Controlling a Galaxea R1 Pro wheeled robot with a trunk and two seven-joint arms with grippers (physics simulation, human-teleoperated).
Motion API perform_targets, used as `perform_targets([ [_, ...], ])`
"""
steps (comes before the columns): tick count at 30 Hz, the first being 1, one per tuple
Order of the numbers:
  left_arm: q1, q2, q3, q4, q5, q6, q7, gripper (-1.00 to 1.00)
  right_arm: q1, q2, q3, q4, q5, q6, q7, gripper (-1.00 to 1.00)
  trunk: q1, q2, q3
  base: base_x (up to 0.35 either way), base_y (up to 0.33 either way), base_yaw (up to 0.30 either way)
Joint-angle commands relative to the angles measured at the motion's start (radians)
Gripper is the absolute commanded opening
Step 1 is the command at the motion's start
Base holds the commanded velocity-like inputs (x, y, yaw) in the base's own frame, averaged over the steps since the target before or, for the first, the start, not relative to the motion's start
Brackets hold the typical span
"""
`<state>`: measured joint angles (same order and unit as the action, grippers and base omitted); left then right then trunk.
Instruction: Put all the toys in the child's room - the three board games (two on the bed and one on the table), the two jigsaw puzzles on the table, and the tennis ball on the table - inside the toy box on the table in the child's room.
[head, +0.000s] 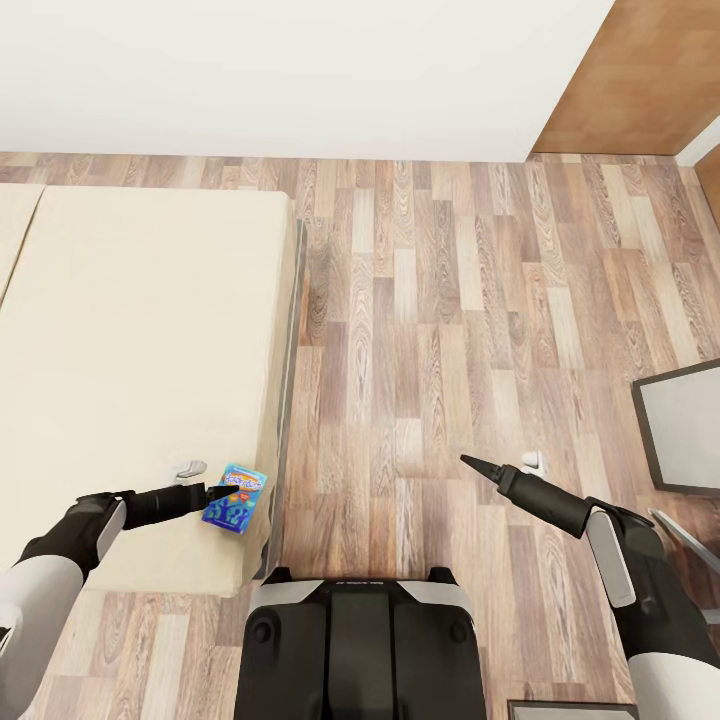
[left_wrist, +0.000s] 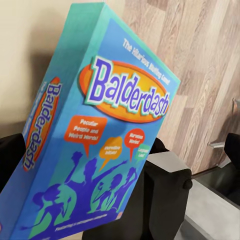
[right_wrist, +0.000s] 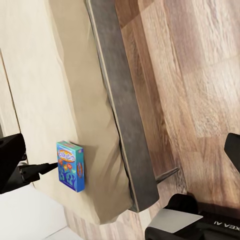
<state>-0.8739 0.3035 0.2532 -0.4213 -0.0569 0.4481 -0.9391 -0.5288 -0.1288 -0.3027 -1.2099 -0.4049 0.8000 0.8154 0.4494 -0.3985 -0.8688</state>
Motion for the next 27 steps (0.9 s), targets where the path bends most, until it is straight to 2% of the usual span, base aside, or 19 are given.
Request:
perform_targets([
  [1, -0.001, -0.001, 0.008, -0.001, -0.006, 0.009, -0.006, 1.0, 0.0, 0.0, -0.001, 0.0, -0.002, 0.005, 0.002, 1.0, 0.001, -0.002, -0.001, 0.0, 0.0, 0.0],
  [11, -0.001, 0.001, 0.008, -0.001, -0.007, 0.008, -0.005, 1.0, 0.0, 0.0, -0.002, 0.0, -0.002, 0.005, 0.004, 1.0, 0.001, -0.002, -0.001, 0.0, 0.0, 0.0],
  [17, 0.0, 0.011, 0.012, -0.001, -0.005, 0.004, -0.005, 1.0, 0.0, 0.0, -0.002, 0.0, -0.002, 0.005, 0.004, 1.0, 0.001, -0.002, -0.001, 0.0, 0.0, 0.0],
  [23, 0.001, 0.045, 0.017, -0.002, 0.003, -0.032, -0.02, 1.0, 0.0, 0.0, -0.003, 0.0, -0.002, 0.005, 0.004, 1.0, 0.001, -0.002, -0.001, 0.0, 0.0, 0.0],
  [27, 0.001, 0.069, 0.021, -0.002, 0.002, -0.043, -0.063, 1.0, 0.0, 0.0, -0.003, 0.0, -0.002, 0.005, 0.004, 1.0, 0.001, -0.002, -0.001, 0.0, 0.0, 0.0],
])
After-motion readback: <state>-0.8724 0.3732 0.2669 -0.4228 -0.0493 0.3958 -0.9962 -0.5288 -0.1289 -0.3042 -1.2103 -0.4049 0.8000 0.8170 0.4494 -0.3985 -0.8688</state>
